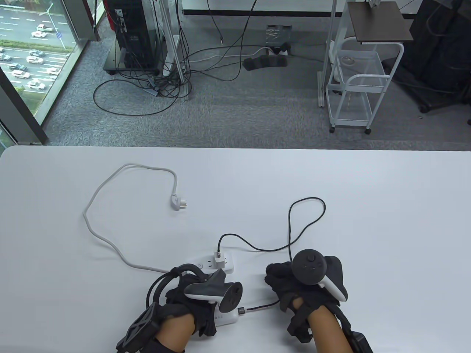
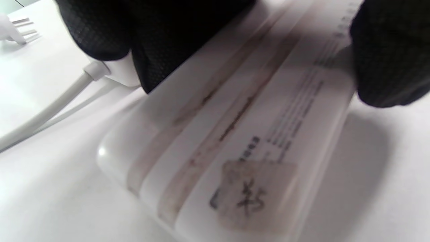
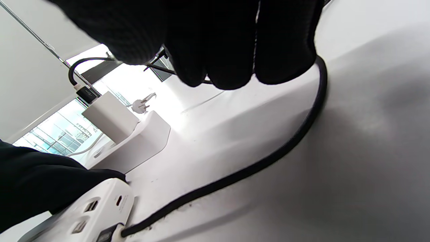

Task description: Charge the battery pack

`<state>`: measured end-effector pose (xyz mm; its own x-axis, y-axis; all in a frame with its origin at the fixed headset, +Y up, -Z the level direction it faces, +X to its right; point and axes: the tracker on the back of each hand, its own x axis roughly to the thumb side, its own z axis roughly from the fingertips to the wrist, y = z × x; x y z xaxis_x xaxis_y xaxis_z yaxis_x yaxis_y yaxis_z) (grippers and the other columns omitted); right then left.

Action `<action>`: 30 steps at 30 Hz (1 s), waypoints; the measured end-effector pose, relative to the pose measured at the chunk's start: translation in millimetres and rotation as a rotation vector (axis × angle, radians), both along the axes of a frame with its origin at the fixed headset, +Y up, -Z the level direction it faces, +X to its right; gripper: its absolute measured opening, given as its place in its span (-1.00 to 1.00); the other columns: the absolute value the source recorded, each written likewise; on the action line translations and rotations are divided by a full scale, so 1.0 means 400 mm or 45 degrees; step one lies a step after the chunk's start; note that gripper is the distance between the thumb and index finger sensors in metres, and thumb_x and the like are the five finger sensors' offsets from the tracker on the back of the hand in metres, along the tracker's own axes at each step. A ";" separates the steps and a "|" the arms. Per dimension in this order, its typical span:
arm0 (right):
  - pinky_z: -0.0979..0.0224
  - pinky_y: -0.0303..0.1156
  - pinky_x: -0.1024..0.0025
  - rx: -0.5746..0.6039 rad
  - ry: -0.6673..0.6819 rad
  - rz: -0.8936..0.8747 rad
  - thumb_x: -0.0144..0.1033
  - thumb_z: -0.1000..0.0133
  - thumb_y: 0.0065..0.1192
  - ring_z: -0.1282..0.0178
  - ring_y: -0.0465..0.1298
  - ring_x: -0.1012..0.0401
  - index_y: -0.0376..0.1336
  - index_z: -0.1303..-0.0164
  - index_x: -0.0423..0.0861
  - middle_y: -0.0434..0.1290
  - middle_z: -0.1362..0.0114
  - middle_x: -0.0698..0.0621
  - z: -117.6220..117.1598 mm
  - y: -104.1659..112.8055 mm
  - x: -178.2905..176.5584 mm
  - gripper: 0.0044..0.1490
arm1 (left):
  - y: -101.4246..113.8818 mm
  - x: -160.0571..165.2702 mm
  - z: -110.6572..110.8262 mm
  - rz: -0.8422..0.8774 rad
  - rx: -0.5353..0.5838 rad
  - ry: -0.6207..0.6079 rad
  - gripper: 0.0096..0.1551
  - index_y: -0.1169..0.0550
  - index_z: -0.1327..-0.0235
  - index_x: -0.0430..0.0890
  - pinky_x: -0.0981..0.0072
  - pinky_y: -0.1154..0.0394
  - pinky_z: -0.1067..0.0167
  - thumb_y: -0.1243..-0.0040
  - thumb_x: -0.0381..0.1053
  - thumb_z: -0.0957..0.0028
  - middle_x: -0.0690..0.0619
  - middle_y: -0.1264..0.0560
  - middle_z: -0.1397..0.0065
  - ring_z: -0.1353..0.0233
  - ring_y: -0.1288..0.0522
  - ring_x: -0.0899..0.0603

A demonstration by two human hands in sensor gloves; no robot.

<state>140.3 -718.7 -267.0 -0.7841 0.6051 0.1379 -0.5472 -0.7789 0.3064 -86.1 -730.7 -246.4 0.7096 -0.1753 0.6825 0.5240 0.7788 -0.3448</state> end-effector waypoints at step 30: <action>-0.41 -0.21 -0.68 0.136 0.014 -0.053 -0.01 -0.08 0.24 -0.56 0.11 -0.40 0.00 -0.60 -0.09 -0.02 -0.67 -0.40 -0.003 0.019 0.010 -0.07 | 0.112 -0.227 -0.070 0.547 0.165 0.703 0.30 0.19 -0.74 -0.14 -0.49 -0.05 -0.41 0.01 0.57 -0.06 -0.41 0.18 -0.71 -0.61 -0.05 -0.55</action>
<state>144.3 -711.0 -268.0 -0.7565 0.6187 0.2120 -0.5770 -0.7840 0.2291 -176.7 -685.8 -274.3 0.9703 0.1422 0.1955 -0.0635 0.9301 -0.3617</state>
